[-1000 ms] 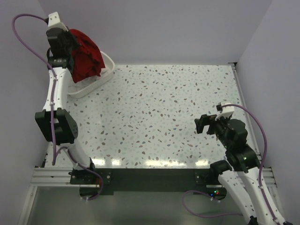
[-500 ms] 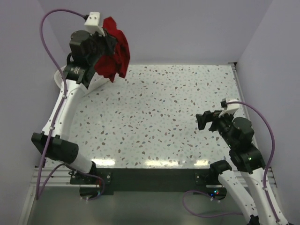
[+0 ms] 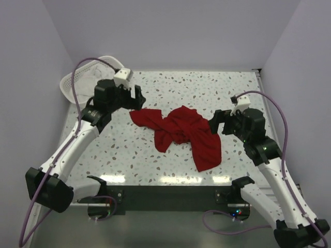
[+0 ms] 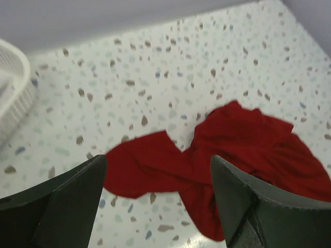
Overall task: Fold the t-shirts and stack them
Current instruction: Move the tshirt to the center of the board, then flatten the tshirt out
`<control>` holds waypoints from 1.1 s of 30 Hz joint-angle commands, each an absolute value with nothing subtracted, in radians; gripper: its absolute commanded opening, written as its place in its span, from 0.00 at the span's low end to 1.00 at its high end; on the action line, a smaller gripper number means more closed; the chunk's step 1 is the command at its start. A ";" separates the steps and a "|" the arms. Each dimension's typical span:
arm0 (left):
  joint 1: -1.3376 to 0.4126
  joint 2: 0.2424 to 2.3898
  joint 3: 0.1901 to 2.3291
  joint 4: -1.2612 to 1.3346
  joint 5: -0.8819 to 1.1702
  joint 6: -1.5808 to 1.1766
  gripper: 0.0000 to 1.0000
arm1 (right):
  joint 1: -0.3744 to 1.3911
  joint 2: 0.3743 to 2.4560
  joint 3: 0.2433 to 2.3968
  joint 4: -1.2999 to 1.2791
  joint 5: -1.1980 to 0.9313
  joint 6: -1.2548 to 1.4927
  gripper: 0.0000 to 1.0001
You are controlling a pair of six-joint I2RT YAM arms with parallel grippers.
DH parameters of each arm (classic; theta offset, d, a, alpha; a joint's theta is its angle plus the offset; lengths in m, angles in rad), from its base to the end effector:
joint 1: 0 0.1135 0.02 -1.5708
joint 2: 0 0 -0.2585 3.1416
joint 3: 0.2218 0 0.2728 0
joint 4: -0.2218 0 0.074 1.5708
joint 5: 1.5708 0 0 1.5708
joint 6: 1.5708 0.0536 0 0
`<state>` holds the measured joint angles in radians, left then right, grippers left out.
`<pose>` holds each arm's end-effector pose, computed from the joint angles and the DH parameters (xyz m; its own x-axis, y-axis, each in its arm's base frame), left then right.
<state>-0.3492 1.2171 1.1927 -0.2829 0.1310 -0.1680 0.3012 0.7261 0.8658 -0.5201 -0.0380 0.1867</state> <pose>0.2975 -0.1158 0.3710 -0.3565 -0.0466 -0.9331 0.4023 0.8938 -0.1983 0.1907 0.0614 0.3343 -0.4097 0.0670 -0.9098 -0.2586 0.9479 0.1862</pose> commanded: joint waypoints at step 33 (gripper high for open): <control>-0.287 1.428 0.856 -0.160 0.089 -0.557 0.84 | 0.351 1.640 1.244 -0.308 -0.112 0.150 0.98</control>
<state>-0.3321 1.3815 0.8070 -0.1944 0.1535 -0.5072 0.3546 1.6024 1.2041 -0.2996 -0.0799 0.1741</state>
